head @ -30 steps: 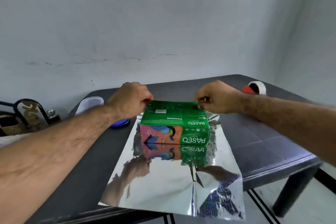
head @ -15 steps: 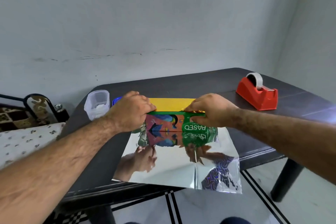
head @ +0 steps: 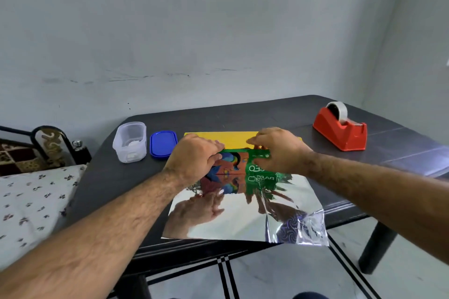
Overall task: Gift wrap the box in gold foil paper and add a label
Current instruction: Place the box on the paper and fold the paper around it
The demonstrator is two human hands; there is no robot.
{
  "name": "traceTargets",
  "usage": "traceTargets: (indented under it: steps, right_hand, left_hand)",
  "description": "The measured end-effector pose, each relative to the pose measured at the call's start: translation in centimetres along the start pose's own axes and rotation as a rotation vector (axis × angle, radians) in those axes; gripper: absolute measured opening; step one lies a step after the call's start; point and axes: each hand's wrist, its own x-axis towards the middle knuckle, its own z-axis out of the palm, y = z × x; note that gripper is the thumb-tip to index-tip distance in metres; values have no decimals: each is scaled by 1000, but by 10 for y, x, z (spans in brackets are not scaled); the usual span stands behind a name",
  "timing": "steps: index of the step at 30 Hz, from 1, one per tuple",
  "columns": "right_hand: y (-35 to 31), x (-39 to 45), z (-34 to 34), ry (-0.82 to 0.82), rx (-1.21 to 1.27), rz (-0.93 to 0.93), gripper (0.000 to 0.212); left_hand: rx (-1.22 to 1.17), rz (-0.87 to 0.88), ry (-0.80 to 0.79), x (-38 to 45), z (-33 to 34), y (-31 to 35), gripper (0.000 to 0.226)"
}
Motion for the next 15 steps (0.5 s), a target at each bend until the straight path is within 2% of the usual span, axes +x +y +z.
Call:
traceTargets:
  steps: [3, 15]
  right_hand:
    - [2, 1, 6, -40, -79, -21, 60]
    - [3, 0, 24, 57, -158, -19, 38]
  left_hand:
    - [-26, -7, 53, -1, 5, -2, 26]
    - [-100, -41, 141, -3, 14, -3, 22]
